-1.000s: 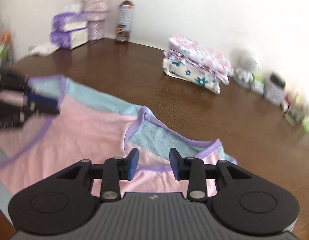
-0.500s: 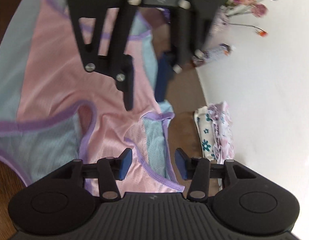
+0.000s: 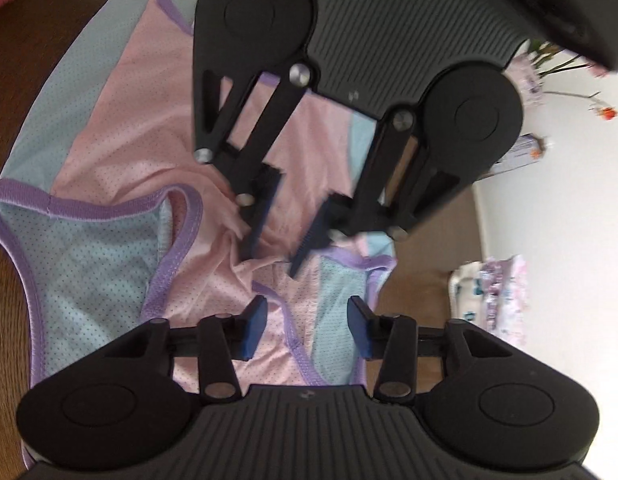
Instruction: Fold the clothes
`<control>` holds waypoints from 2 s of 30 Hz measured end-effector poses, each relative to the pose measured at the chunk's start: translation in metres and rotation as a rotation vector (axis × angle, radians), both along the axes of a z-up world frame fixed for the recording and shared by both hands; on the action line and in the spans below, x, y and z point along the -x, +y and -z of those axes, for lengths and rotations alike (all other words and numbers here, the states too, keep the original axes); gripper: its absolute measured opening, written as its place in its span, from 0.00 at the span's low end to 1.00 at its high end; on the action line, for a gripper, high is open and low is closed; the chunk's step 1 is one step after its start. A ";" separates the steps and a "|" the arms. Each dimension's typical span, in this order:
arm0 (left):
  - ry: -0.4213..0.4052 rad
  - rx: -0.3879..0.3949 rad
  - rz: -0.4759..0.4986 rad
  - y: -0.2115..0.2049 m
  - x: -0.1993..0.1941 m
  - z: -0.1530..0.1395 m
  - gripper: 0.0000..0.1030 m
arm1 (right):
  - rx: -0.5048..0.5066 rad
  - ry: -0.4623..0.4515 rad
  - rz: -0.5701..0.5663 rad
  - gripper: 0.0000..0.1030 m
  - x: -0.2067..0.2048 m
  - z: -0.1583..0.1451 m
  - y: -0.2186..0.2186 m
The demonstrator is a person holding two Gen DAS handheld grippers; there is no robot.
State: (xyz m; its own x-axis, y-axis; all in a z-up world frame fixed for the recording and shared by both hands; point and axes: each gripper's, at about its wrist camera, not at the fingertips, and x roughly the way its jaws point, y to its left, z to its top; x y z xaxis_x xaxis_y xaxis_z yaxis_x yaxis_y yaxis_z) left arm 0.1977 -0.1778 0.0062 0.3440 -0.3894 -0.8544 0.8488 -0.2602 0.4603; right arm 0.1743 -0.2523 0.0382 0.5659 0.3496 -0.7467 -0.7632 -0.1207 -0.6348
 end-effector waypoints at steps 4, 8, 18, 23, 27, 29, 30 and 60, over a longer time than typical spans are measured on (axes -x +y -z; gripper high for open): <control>-0.035 0.029 0.026 0.011 0.003 0.008 0.03 | -0.005 0.114 0.004 0.32 -0.016 -0.003 0.002; -0.117 0.063 0.045 0.021 0.014 0.015 0.02 | -0.008 0.220 0.027 0.09 -0.027 -0.005 0.003; -0.159 0.145 -0.026 0.035 0.005 0.005 0.10 | -0.087 0.000 0.267 0.03 0.005 0.009 -0.007; -0.137 0.176 -0.045 0.005 0.007 -0.003 0.11 | -0.081 -0.064 0.374 0.03 0.020 0.013 -0.013; -0.169 0.151 -0.030 -0.004 0.014 0.008 0.07 | -0.072 -0.086 0.411 0.03 0.024 0.019 -0.015; -0.158 0.138 -0.008 -0.004 0.014 0.013 0.07 | -0.065 -0.062 0.428 0.03 0.022 0.020 -0.015; -0.153 0.139 -0.002 -0.004 0.014 0.014 0.09 | -0.069 -0.050 0.433 0.03 0.022 0.019 -0.017; -0.272 0.188 -0.433 0.031 -0.030 0.003 0.14 | -0.312 0.024 0.562 0.13 -0.048 -0.009 0.004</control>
State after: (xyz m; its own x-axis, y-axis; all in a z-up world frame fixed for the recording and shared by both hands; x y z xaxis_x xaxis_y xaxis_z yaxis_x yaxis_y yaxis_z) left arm 0.2281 -0.1469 0.0032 0.7054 -0.3009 -0.6418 0.7042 0.1944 0.6829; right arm 0.2226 -0.2479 0.0477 0.7102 0.2078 -0.6726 -0.6708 0.4897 -0.5570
